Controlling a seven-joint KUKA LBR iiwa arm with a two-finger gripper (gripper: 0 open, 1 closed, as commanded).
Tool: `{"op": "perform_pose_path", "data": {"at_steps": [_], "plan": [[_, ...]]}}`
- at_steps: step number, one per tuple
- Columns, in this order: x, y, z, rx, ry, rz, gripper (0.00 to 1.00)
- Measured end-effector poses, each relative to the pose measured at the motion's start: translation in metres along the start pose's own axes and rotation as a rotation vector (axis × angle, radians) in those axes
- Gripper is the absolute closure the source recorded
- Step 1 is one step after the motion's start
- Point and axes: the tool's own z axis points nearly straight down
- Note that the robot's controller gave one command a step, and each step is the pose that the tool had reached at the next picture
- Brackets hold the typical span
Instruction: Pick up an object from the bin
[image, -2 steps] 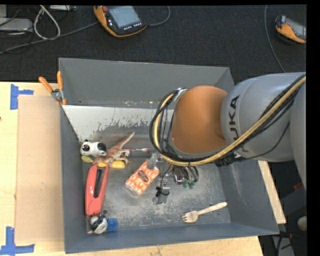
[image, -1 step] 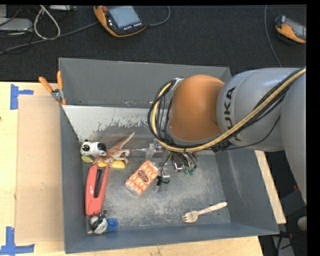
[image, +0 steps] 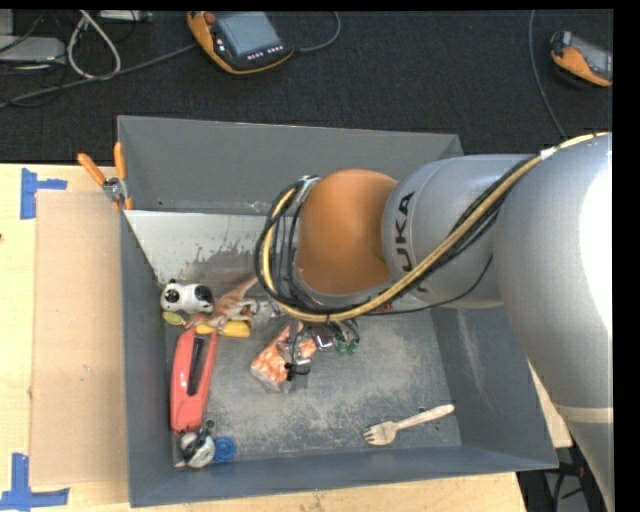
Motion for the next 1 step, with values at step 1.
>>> {"op": "perform_pose_path", "data": {"at_steps": [1], "plan": [[0.0030, 0.0004, 0.0151, -0.002, 0.002, 0.051, 0.00]]}}
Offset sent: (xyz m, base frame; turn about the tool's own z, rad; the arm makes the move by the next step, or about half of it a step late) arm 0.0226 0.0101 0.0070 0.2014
